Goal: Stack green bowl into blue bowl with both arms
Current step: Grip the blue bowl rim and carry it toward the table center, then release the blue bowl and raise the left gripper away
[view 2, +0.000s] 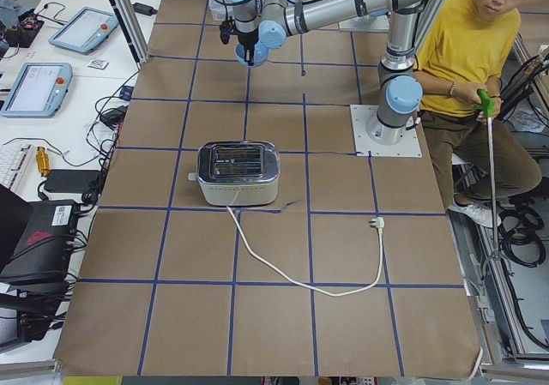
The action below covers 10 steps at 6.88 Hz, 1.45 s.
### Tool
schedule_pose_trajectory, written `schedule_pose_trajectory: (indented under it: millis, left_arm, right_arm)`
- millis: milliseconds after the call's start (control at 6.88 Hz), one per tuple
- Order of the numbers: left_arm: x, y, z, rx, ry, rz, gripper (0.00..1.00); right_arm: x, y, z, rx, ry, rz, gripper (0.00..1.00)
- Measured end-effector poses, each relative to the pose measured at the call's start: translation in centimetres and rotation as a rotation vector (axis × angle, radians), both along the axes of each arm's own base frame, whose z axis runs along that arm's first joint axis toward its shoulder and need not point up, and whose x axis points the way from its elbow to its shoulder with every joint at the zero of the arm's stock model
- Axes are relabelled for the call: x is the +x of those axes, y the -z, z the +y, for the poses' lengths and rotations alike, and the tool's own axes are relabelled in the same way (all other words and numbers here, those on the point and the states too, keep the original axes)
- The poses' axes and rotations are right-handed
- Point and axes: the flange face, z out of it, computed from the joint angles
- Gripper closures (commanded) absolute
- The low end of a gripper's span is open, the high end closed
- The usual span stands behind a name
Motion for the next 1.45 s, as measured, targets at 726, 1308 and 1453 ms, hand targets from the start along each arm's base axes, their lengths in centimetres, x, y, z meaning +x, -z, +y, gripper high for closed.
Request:
schedule_pose_trajectory:
  millis: [726,1308,1453]
  left_arm:
    - [-4.8,7.5,-3.4,-0.056,-0.127,0.078,1.00]
    - [-7.5,9.0,-3.4,-0.028,-0.137,0.104,0.18]
    - [-7.4,8.7,-3.5,-0.034,-0.138,0.104,0.08]
  right_arm:
    - [1.0,0.4,-0.7,-0.032,-0.017,-0.004,0.00]
    - [1.1,0.7,-1.3,-0.052,-0.017,-0.006,0.00]
    - [1.1,0.7,-1.3,-0.052,-0.019,-0.006,0.00]
